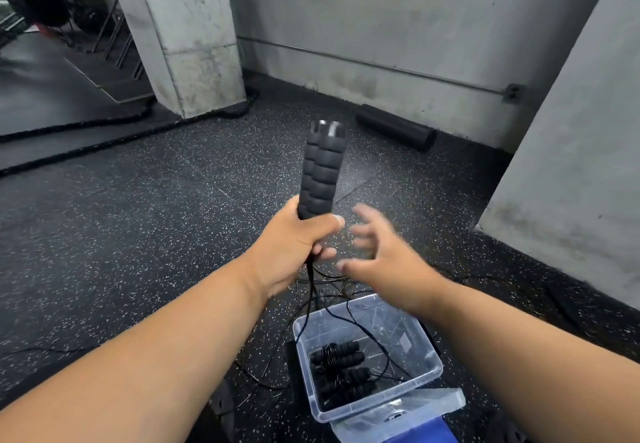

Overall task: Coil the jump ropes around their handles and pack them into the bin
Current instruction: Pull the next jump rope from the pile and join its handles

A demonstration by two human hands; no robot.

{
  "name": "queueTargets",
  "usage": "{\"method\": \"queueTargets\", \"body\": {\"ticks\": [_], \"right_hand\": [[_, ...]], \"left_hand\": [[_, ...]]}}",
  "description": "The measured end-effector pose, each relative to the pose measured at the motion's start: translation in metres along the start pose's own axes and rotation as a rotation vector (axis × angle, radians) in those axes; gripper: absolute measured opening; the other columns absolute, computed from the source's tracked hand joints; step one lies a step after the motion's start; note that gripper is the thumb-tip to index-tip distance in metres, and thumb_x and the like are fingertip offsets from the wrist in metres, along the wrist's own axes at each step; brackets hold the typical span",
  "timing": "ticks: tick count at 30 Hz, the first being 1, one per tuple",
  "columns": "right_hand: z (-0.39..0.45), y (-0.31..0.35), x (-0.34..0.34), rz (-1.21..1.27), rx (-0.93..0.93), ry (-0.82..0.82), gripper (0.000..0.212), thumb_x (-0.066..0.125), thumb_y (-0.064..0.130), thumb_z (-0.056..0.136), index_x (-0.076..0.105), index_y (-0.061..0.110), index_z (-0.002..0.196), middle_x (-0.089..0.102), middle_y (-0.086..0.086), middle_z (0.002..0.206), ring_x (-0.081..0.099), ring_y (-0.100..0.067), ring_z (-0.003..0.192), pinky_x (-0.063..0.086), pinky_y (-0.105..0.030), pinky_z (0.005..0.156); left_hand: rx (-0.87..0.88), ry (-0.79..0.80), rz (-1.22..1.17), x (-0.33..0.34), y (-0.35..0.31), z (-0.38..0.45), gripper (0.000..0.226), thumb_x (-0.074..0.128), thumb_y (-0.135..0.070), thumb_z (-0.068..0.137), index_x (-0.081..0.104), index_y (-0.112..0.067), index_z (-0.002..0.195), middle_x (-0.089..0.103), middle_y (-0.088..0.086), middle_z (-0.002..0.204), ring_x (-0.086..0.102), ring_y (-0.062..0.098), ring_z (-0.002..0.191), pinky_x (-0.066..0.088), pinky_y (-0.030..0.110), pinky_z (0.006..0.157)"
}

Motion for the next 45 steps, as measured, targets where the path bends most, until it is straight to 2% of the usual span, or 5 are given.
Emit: {"method": "queueTargets", "body": {"ticks": [4, 9, 24, 35, 45], "right_hand": [[0.003, -0.024, 0.054, 0.121, 0.015, 0.371, 0.043, 0.071, 0.037, 0.094, 0.064, 0.021, 0.133, 0.066, 0.012, 0.131, 0.059, -0.002, 0.121, 0.041, -0.036, 0.117], [0.013, -0.017, 0.045, -0.02, -0.087, 0.268, 0.027, 0.054, 0.042, 0.104, 0.067, 0.02, 0.093, 0.075, -0.012, 0.1, 0.062, -0.025, 0.085, 0.05, -0.062, 0.095], [0.019, 0.039, -0.056, -0.876, -0.537, -0.463, 0.041, 0.061, 0.061, 0.09, 0.051, 0.024, 0.075, 0.052, 0.01, 0.065, 0.057, -0.024, 0.063, 0.041, -0.032, 0.054], [0.014, 0.015, -0.131, -0.167, -0.177, -0.808, 0.051, 0.074, 0.062, 0.084, 0.055, 0.015, 0.075, 0.048, 0.006, 0.056, 0.039, -0.012, 0.05, 0.04, -0.034, 0.053], [0.024, -0.011, -0.109, -0.145, -0.166, -0.545, 0.041, 0.075, 0.052, 0.089, 0.063, 0.015, 0.076, 0.066, -0.006, 0.064, 0.046, -0.011, 0.049, 0.038, -0.026, 0.05]], "left_hand": [[-0.035, 0.076, -0.174, 0.008, -0.009, -0.003, 0.027, 0.072, -0.016, 0.091, 0.052, -0.018, 0.108, 0.05, -0.005, 0.076, 0.035, 0.004, 0.05, 0.049, 0.023, 0.056], [0.003, 0.116, -0.027, -0.004, -0.026, -0.008, 0.037, 0.073, -0.019, 0.08, 0.049, -0.017, 0.108, 0.044, -0.005, 0.074, 0.032, 0.005, 0.051, 0.041, 0.025, 0.054], [0.178, -0.047, 0.653, -0.059, -0.066, -0.016, 0.043, 0.087, -0.015, 0.082, 0.06, -0.03, 0.112, 0.072, -0.005, 0.089, 0.069, 0.014, 0.062, 0.064, 0.04, 0.063], [0.026, -0.083, 1.222, -0.094, -0.036, -0.004, 0.042, 0.085, -0.035, 0.074, 0.052, -0.032, 0.099, 0.068, -0.008, 0.086, 0.065, 0.015, 0.078, 0.045, 0.032, 0.062], [-0.016, -0.18, 1.401, -0.101, -0.027, 0.0, 0.039, 0.079, -0.034, 0.067, 0.048, -0.027, 0.09, 0.066, -0.005, 0.081, 0.063, 0.017, 0.073, 0.047, 0.033, 0.059]]}}
Point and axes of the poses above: each hand's wrist, its own z-axis towards the middle knuckle, its own x-axis out of the palm, y = z × x, the point moved 5 cm from there along z, towards the middle knuckle
